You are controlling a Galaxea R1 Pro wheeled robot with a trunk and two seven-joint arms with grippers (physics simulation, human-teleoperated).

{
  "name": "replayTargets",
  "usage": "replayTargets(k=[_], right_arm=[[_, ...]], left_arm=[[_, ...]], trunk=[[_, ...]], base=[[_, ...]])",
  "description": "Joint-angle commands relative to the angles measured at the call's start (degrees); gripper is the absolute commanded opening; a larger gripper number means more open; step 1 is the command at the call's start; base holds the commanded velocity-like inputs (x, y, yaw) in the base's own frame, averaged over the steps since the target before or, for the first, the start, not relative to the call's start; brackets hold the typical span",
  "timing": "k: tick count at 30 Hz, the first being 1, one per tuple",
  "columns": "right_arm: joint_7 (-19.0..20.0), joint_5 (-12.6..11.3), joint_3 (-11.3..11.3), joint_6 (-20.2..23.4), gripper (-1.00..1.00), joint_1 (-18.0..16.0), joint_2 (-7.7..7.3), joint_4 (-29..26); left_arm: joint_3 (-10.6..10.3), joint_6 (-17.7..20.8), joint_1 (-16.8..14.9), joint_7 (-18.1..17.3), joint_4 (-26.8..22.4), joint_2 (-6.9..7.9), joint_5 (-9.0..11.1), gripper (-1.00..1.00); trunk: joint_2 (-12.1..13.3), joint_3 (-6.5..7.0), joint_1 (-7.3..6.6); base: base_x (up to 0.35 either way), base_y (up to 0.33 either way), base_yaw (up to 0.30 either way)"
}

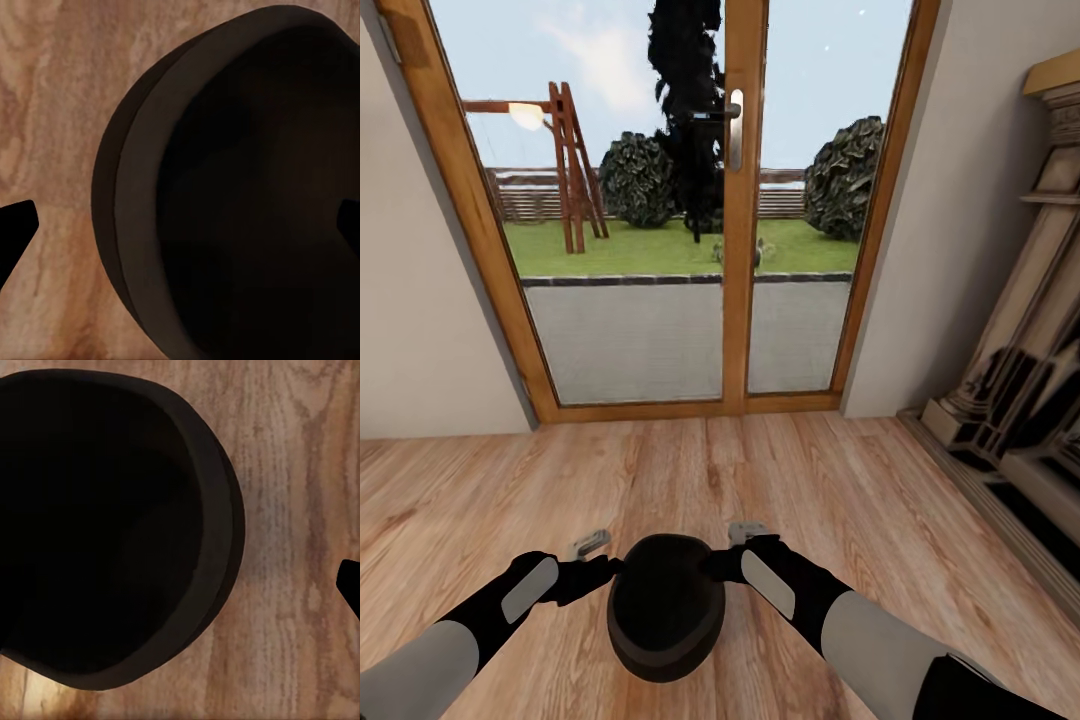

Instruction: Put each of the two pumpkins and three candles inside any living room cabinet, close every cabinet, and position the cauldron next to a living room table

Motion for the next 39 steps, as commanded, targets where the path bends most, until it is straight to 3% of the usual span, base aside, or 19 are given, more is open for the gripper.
replayTargets(k=[1, 20, 30, 39], right_arm=[[-0.5, -0.6, 0.4, 0.0, 1.00, -0.1, -0.04, -0.1], [-0.5, -0.6, 0.4, 0.0, 1.00, -0.1, -0.04, -0.1], [-0.7, -0.7, 0.4, -8.1, 1.00, -0.1, 0.12, 0.6], [-0.9, -0.6, 0.3, -9.4, 1.00, -0.1, 0.37, 1.1]], left_arm=[[-0.3, 0.0, 0.0, 0.3, -0.1, 0.07, 0.5, 1.00], [-0.3, 0.0, 0.0, 0.2, -0.1, 0.07, 0.5, 1.00], [-0.3, 0.0, 0.0, 0.2, -0.1, 0.07, 0.5, 1.00], [-0.4, 0.0, 0.0, 0.3, -0.1, 0.09, 0.4, 1.00]], trunk=[[0.0, -0.05, -0.01], [-0.3, -4.26, 0.48], [-0.3, -4.26, 0.48], [-0.3, -4.71, 0.53]], base=[[0.002, 0.000, 0.000], [0.000, 0.000, 0.000], [0.000, 0.000, 0.000], [0.000, 0.000, 0.000]])
